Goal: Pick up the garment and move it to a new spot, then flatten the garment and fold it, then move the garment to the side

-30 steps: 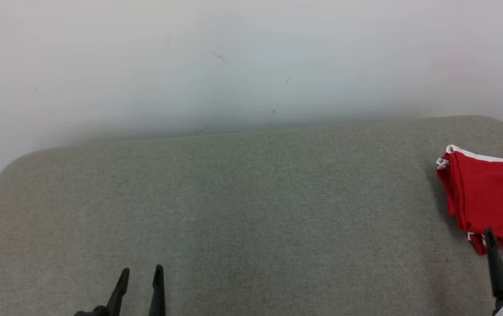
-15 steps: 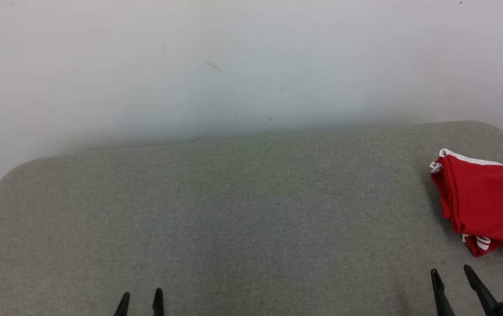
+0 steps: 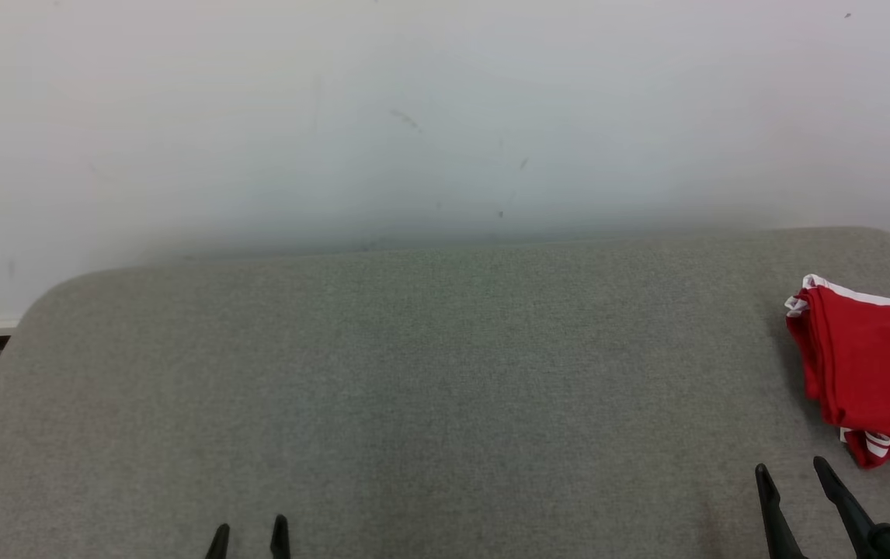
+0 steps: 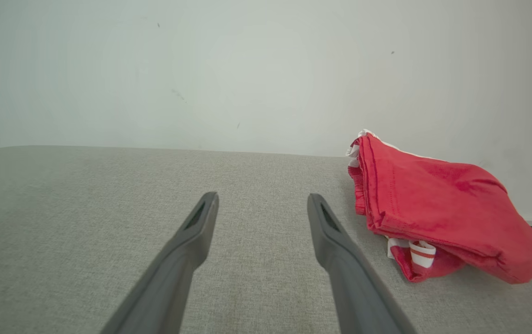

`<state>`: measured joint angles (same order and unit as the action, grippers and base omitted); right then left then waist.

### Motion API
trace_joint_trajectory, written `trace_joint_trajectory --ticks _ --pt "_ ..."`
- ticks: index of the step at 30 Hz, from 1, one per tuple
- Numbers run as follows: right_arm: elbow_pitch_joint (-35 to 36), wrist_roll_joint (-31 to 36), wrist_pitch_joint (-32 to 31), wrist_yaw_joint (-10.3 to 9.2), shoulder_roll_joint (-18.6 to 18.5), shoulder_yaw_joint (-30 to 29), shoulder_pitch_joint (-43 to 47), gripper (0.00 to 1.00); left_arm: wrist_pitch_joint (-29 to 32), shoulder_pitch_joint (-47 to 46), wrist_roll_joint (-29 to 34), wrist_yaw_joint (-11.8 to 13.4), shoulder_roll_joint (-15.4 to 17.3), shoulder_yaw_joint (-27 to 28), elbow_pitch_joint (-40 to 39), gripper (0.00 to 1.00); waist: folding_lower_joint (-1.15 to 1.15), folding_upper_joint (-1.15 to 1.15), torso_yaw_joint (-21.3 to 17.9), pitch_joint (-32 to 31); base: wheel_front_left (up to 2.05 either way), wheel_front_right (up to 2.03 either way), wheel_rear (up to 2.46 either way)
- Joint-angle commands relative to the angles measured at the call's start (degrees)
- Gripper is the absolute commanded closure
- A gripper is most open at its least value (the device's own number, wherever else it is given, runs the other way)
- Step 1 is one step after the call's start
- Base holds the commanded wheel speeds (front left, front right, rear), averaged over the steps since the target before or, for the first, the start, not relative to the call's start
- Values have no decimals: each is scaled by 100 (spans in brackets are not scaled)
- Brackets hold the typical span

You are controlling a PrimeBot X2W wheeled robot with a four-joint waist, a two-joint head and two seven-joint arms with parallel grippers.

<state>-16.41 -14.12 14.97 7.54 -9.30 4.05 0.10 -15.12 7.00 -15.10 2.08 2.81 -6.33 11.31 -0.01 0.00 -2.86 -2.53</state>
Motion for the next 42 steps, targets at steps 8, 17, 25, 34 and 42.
trace_joint_trajectory --ticks 8,17,25,34,42 --pt "-135 -306 -120 1 89 -26 53 100 81 -11 -313 -39 -14 34 158 100 1 0 19 7 0 0 0" --pt "-77 -1242 -375 0 156 -158 -35 100 338 -186 -1243 -154 -5 188 174 100 1 0 39 27 0 0 0" --pt "-38 -1901 -549 -1 204 -246 -102 100 519 -306 -1895 -235 0 296 182 100 1 0 54 42 0 0 0" --pt "3 -2679 -756 -1 261 -354 -179 100 731 -445 -2660 -333 6 424 190 100 1 0 74 61 0 0 0" --pt "35 -3305 -928 -2 303 -440 -236 100 906 -557 -3283 -408 10 529 197 100 1 0 91 78 0 0 0"
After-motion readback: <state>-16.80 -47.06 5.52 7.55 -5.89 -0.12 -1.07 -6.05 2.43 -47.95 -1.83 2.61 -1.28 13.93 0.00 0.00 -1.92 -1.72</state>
